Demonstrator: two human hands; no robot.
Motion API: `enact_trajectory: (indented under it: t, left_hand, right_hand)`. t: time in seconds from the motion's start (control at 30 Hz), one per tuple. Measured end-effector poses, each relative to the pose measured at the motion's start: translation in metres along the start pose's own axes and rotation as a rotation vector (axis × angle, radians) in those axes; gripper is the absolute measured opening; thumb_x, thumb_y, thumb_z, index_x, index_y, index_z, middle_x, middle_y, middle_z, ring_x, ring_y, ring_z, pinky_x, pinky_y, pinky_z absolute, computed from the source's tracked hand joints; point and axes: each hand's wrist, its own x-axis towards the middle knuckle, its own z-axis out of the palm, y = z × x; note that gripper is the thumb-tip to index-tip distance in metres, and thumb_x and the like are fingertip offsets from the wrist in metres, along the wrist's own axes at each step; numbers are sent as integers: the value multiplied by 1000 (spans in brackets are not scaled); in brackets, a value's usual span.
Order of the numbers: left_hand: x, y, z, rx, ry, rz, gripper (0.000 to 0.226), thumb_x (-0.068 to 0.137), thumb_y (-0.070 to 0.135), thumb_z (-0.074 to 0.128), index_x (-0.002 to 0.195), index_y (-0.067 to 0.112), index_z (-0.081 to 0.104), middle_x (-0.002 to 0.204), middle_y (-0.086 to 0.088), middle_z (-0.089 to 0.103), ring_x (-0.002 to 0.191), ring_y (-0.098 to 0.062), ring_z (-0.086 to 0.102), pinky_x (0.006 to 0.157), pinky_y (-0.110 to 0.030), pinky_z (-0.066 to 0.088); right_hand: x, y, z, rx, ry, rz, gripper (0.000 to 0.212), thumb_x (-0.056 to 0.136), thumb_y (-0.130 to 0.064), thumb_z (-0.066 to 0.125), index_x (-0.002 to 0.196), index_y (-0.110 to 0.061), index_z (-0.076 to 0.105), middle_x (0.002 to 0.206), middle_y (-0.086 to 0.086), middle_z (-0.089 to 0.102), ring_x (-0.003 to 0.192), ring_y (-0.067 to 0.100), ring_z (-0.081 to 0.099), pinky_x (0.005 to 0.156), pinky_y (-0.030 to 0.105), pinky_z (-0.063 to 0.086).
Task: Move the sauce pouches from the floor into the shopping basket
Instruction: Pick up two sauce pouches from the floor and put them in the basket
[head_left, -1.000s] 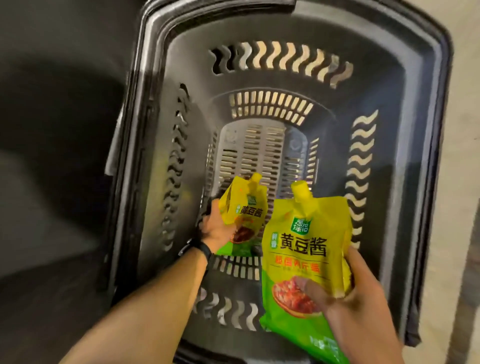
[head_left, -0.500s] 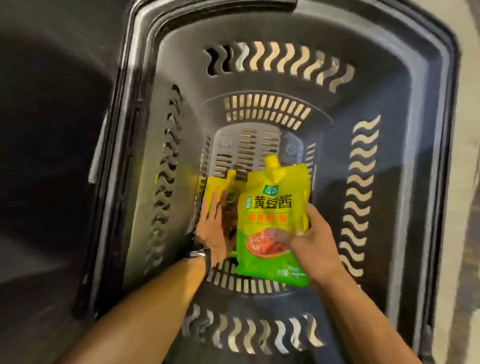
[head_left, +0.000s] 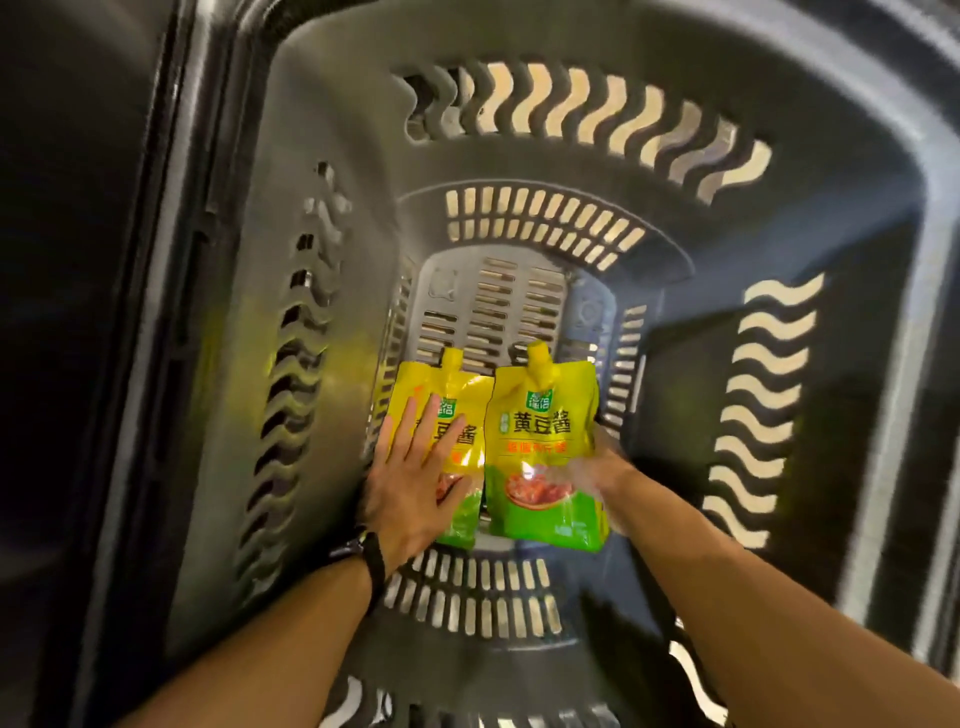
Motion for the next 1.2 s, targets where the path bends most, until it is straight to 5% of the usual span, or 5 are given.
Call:
enact_trajectory:
  t: [0.13, 0.3, 0.53, 0.67, 1.2]
  left_hand:
    - [-5, -3, 6, -34, 79, 12, 71, 99, 61, 34, 156, 19, 33, 167, -14, 13, 154, -35, 8, 121, -60, 15]
    - [5, 0, 5, 43, 7, -52, 73, 98, 65, 19, 158, 25, 24, 168, -12, 6, 155, -33, 2, 123, -57, 12]
    - [17, 10, 1, -3, 56, -106, 71, 96, 62, 31, 158, 28, 22, 168, -10, 7, 155, -30, 3, 123, -57, 15]
    - [21, 10, 4, -7, 110, -110, 71, 95, 60, 34, 158, 27, 25, 168, -11, 10, 155, -30, 6, 120, -58, 20]
    - [77, 25, -32, -44, 67, -253, 67, 93, 56, 38, 147, 17, 46, 164, -16, 24, 153, -36, 14, 120, -57, 24]
  right_hand:
    - [-2, 22, 14, 3, -64, 128, 57, 93, 5, 57, 145, -6, 35, 140, 6, 49, 114, 24, 59, 91, 21, 51]
    - [-10, 55, 53, -431, 512, -146, 86, 75, -1, 72, 147, -17, 28, 146, 9, 49, 123, 24, 57, 103, 41, 48]
    - [25, 25, 49, -937, 525, -556, 74, 96, -30, 47, 158, -26, 6, 163, 6, -23, 151, 26, -14, 122, 54, 3]
    - [61, 42, 55, -1041, 584, -529, 64, 96, -49, 15, 157, -30, 12, 162, 11, -23, 151, 31, -13, 120, 59, -2]
    - [75, 24, 28, -1123, 605, -559, 67, 96, -55, 13, 157, -32, -4, 162, 8, -24, 151, 29, -13, 120, 59, -2]
